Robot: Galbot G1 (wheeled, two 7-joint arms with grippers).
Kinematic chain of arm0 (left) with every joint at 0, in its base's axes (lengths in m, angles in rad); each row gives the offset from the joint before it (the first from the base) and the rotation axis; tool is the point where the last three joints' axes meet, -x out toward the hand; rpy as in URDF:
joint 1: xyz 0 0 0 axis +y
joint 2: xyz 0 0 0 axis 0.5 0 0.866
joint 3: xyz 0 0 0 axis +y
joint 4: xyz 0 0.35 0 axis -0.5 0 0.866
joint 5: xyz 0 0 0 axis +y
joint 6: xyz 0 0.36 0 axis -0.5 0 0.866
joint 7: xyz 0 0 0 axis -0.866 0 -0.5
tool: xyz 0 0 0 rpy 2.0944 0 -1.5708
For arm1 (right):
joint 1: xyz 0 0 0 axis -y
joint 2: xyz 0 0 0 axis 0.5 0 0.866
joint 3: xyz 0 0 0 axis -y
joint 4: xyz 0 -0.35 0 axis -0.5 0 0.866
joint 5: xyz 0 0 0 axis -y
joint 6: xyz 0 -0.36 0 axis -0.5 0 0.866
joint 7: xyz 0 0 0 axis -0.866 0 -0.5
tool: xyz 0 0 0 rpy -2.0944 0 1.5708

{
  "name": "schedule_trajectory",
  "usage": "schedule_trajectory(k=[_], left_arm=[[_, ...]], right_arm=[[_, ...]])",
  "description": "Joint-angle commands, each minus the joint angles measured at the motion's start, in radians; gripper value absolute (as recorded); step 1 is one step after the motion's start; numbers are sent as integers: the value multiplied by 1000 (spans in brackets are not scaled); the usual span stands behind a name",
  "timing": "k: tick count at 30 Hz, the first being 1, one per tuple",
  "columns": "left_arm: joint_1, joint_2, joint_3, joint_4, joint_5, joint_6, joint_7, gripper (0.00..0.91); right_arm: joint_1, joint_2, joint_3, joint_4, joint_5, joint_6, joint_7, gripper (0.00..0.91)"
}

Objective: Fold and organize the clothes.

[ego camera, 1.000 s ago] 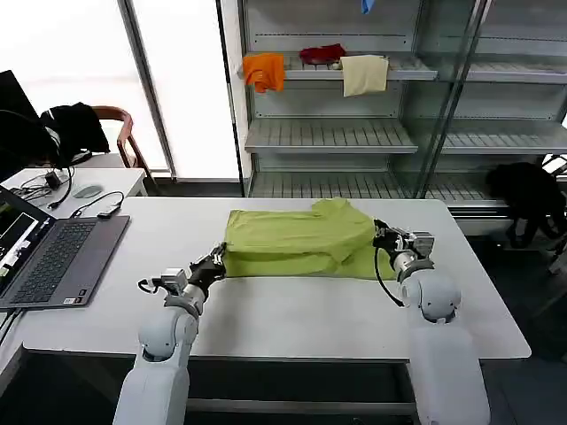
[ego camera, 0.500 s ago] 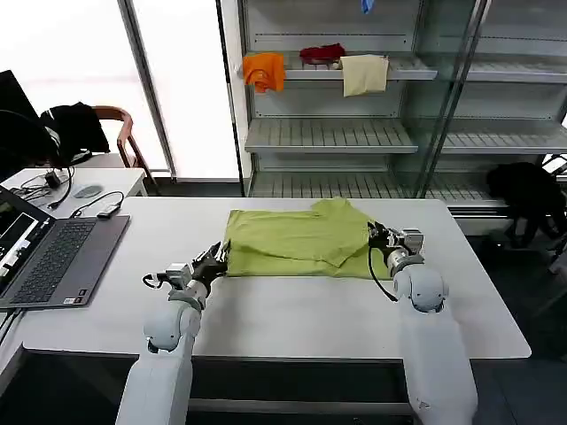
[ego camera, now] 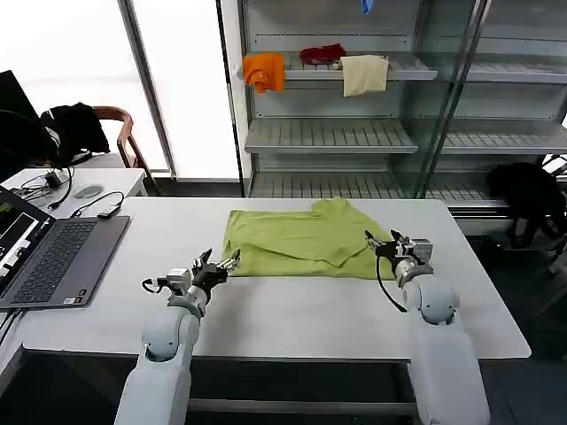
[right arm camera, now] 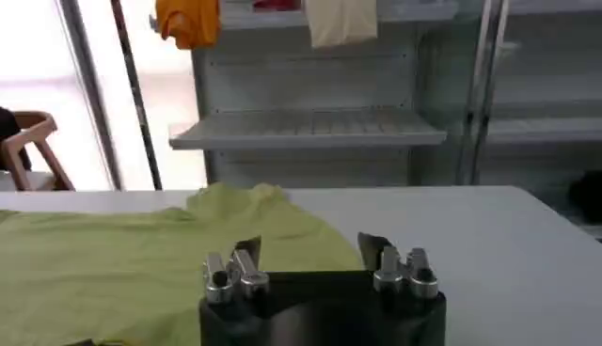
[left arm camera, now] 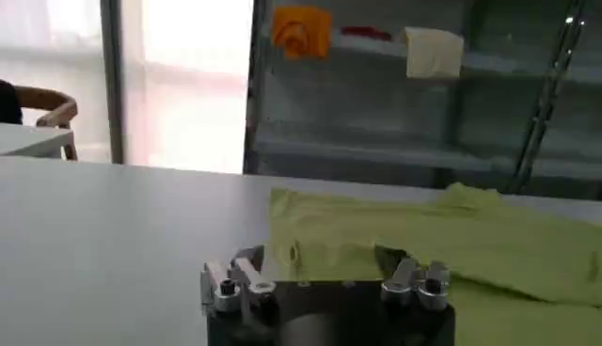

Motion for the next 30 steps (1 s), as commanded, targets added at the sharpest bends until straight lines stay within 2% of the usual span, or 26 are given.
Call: schedule_trajectory(k=[1,5,11,13,15,16,17,18,19,20,21,22,30], left_arm=[[48,-2,7,-62,60,59,0,907],[51,-8,15,-64,83,59,0,907],[41,-12,22,-53,109,58,0,907],[39,-13,23,-49,121,57,2,907],[37,-13,24,-45,125,58,2,907],[36,-13,24,-42,127,57,3,907],[34,-12,23,-37,129,56,5,907],[33,-12,24,-35,129,56,6,846],[32,-11,24,-30,129,56,7,776],[30,-11,24,-24,129,56,9,403],[28,-11,24,-22,130,56,10,222],[28,-11,24,-19,130,56,11,20],[28,-9,26,-12,128,64,44,10]], right_arm=[[-147,-17,26,117,5,-14,-6,907],[-162,-21,35,121,6,-14,-7,796],[-166,-14,32,115,-1,-13,-11,715],[-171,-12,31,113,-7,-13,-13,595],[-176,-10,30,108,-13,-10,-16,534],[-178,-8,29,106,-15,-10,-17,453],[-179,-6,29,100,-23,-8,-20,413],[-179,-5,28,98,-27,-7,-22,252],[-180,-4,28,96,-28,-7,-22,202],[-179,-2,27,94,-32,-6,-23,141],[-179,-2,27,94,-33,-6,-23,20],[-178,-1,26,93,-33,-5,-23,0],[-173,-2,25,101,-29,2,-24,0]])
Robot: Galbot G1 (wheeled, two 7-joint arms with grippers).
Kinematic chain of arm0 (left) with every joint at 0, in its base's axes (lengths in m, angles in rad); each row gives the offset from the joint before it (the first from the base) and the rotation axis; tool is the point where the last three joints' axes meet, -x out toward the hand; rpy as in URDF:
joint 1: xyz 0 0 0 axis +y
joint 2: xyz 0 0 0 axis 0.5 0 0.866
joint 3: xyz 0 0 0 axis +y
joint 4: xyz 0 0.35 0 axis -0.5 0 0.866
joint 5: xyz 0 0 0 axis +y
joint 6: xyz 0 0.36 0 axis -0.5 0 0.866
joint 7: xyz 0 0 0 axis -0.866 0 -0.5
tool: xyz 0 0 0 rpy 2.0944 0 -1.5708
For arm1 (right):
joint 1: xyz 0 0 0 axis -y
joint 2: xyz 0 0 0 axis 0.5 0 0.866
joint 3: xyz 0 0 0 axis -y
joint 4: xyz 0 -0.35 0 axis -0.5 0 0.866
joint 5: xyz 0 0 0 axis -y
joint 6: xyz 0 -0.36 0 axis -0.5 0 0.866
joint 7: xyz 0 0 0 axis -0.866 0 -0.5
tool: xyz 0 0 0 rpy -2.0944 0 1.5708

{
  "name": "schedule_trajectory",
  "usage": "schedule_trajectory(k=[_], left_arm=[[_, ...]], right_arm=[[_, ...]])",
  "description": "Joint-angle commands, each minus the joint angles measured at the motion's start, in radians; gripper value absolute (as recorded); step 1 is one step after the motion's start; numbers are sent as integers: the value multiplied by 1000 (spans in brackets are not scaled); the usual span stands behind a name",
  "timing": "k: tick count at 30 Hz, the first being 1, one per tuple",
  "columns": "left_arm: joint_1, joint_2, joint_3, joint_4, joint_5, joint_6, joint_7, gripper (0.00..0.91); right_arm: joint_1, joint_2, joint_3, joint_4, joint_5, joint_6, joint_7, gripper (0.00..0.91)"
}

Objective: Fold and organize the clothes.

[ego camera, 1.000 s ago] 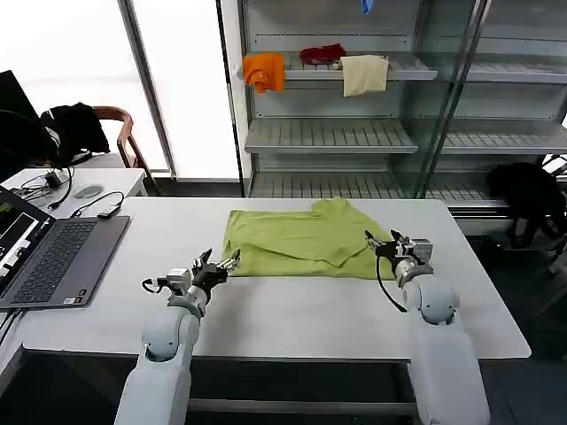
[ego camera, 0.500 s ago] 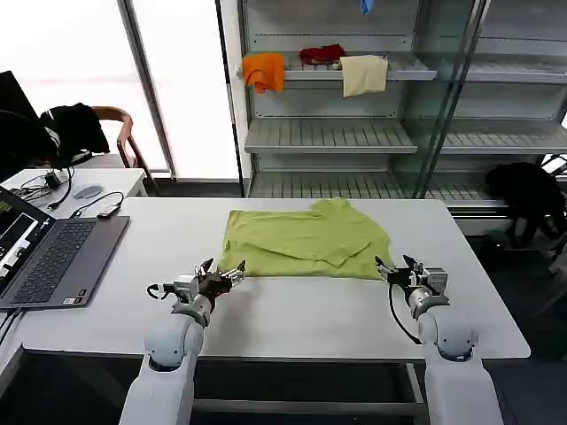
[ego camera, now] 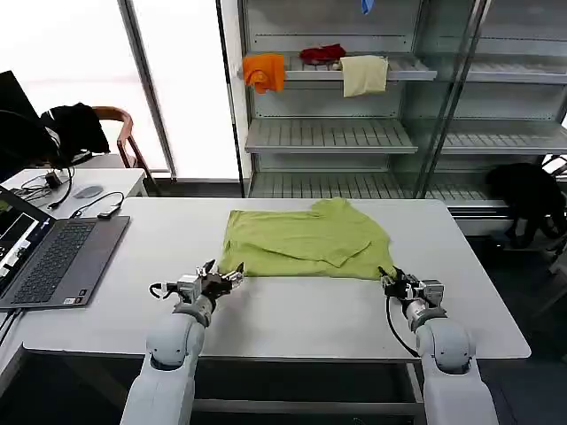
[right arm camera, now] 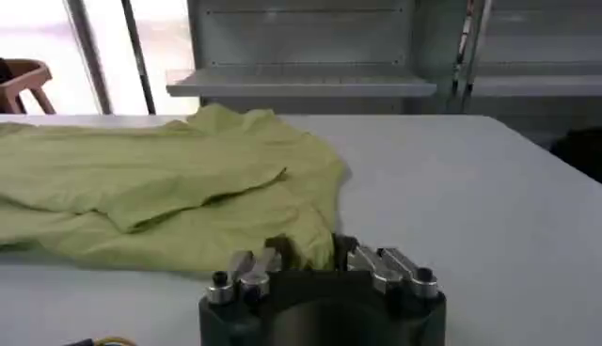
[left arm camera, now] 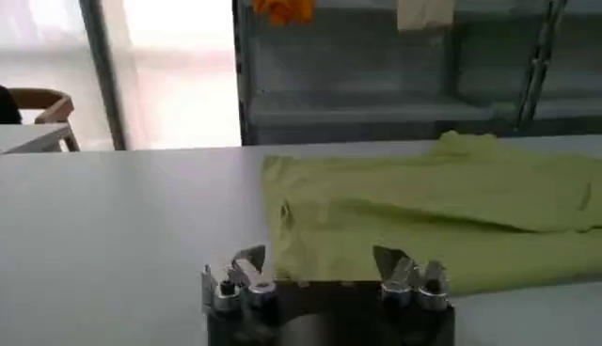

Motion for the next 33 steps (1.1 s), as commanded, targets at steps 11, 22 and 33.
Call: schedule_trajectory(k=[11,22,33], left_arm=[[6,1,9,17,26,16,25,0],[78,29,-24,-90,33,6,41,0],[277,93,-99,-292,-10,15,120,0]], right_arm=[[-17,-7,4,24,3,6,-2,0],[-73,-21,7,96,57,-12,-6,0],[-257,-9,-30,322,20,-17,27,0]])
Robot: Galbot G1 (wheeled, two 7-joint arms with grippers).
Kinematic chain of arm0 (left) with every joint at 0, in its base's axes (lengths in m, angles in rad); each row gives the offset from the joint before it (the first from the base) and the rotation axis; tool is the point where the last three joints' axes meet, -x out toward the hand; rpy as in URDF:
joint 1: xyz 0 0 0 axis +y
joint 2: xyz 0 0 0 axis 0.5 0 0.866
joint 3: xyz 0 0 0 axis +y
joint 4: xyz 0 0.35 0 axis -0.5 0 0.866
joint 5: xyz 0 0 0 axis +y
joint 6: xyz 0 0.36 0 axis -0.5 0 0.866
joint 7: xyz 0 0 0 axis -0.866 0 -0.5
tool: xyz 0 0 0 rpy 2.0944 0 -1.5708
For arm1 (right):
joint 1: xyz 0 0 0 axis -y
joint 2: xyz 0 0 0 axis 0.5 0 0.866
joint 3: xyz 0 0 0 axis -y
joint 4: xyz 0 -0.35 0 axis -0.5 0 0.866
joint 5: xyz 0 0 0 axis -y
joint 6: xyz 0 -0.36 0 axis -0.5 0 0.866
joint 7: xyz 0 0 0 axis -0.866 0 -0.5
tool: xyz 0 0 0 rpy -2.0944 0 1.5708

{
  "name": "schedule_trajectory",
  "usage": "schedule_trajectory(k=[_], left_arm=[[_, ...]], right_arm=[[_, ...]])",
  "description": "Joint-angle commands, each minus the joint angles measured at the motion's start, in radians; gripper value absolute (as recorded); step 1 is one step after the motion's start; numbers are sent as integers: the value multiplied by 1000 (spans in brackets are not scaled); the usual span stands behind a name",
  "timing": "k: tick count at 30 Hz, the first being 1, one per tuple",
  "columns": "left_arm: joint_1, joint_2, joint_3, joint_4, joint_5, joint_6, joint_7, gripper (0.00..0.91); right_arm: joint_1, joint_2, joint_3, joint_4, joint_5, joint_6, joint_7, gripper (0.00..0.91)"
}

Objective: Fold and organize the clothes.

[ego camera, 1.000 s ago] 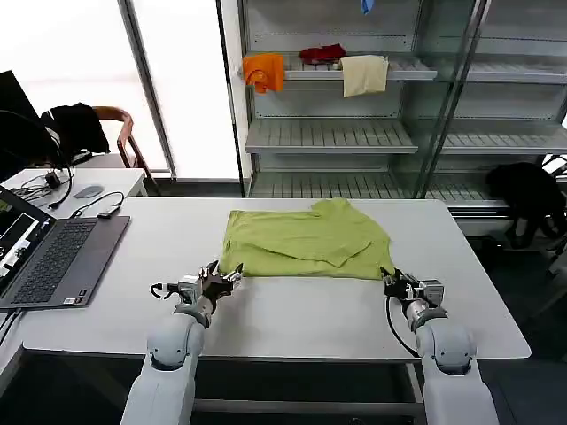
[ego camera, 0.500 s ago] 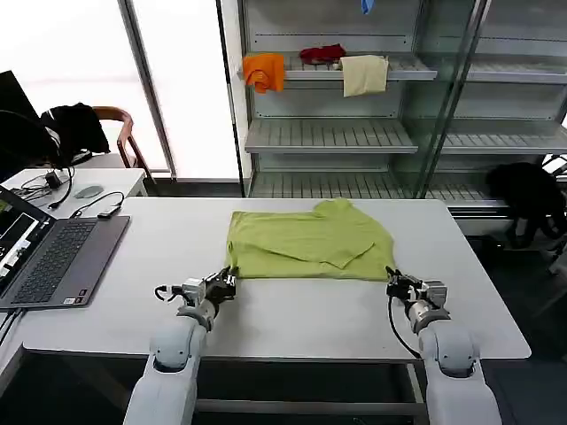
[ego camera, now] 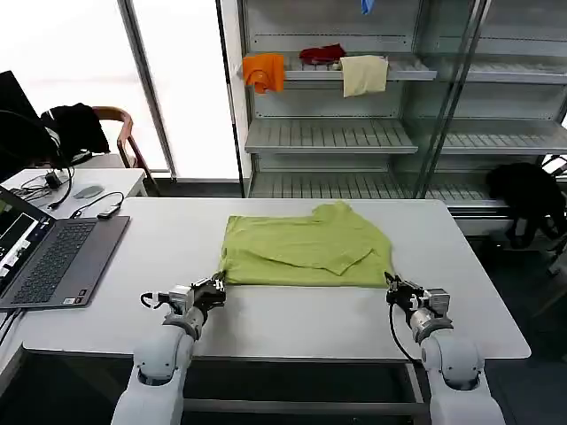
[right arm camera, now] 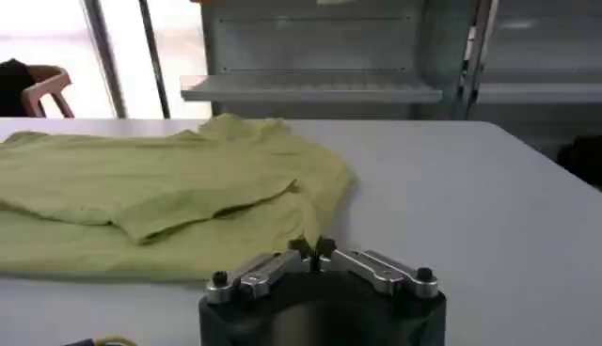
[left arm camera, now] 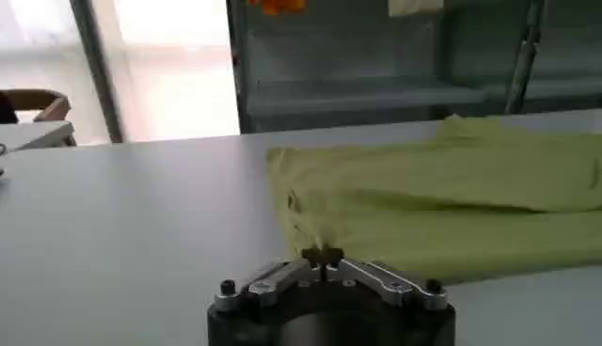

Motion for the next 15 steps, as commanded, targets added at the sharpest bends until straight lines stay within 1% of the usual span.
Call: schedule_trajectory(k=[1,10,15], left_arm=[[191,54,-68,-202,-47,3,56,0],[360,94,-142,-344,-103,-1,73,0],[413,93,-166,-390,-111,-3,79,0]], right_arm=[[-161,11,-25,207,-24,-5,22,0],[-322,43,-89,329,-105,-5,56,0],[-381,54,-117,363,-124,-4,75,0]])
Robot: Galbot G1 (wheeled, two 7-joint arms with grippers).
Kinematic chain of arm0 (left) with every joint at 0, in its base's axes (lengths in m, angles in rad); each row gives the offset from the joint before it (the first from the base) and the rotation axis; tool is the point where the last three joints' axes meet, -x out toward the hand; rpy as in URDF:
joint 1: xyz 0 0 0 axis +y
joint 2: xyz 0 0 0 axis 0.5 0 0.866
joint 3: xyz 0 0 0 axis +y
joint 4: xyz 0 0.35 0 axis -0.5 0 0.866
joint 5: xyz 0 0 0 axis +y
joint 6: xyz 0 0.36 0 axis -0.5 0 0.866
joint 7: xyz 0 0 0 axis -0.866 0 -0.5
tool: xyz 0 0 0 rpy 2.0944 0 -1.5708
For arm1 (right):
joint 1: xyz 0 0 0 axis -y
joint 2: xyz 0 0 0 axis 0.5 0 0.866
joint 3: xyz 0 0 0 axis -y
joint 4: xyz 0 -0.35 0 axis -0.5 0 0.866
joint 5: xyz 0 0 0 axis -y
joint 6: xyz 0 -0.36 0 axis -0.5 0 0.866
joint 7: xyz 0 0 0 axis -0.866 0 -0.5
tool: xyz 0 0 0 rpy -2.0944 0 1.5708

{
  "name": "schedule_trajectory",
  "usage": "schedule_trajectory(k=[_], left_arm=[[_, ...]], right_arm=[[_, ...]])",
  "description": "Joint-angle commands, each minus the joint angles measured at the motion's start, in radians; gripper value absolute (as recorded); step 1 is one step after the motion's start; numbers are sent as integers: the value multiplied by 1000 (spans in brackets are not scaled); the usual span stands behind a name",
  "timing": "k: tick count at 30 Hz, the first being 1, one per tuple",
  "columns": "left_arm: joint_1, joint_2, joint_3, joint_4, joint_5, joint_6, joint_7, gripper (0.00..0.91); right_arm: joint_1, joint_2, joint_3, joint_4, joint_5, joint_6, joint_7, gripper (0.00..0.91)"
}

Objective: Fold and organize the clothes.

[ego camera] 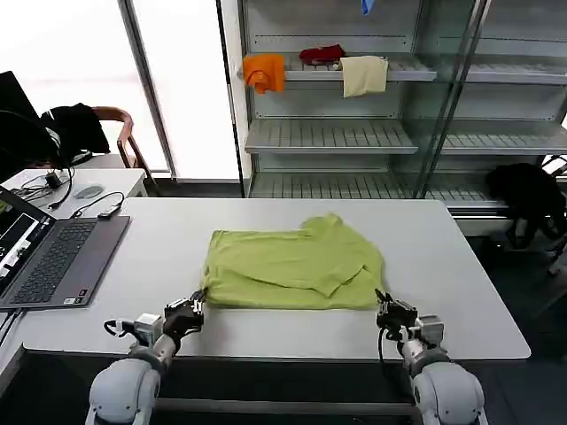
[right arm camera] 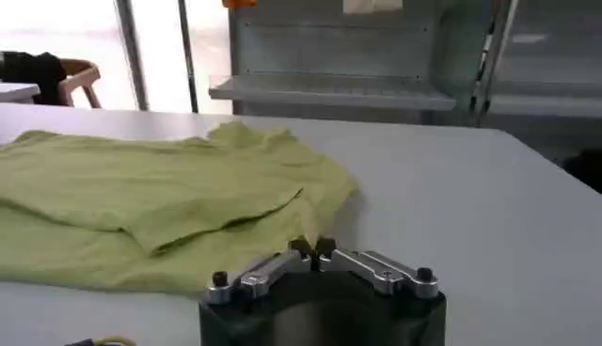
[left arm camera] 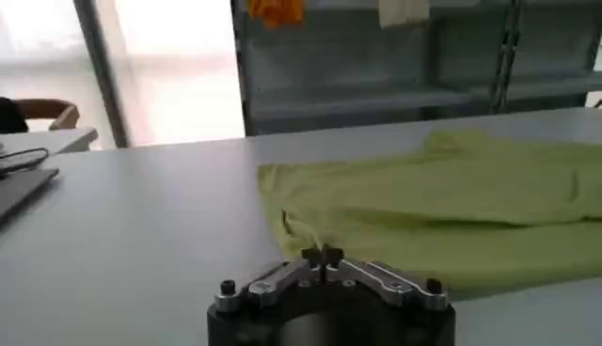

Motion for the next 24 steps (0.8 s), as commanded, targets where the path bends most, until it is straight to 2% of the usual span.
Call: schedule_trajectory(k=[1,7,16,17,18,19,22,23,24], left_arm=[[204,25,-79,-176,-43,-5,21,0],[261,25,-94,-186,-39,-34,11,0],[267,24,-92,-156,-30,-52,-7,0],[265,23,-91,-152,-29,-53,-9,0],[264,23,-90,-148,-28,-53,-9,0],[263,22,-88,-146,-28,-54,-10,0],[263,21,-83,-144,-30,-55,-13,20],[263,19,-82,-144,-31,-54,-19,564],[260,17,-81,-144,-30,-52,-29,907]], right_arm=[[-177,16,-53,139,-55,-1,32,0],[-217,10,-36,173,-57,0,30,0],[-231,13,-24,162,-82,0,34,0],[-232,14,-25,159,-85,1,34,50],[-232,15,-26,156,-88,1,33,433],[-232,17,-26,153,-90,0,32,907],[-226,19,-24,137,-94,5,28,907],[-222,21,-20,131,-93,12,26,907],[-218,22,-16,126,-93,17,24,907]])
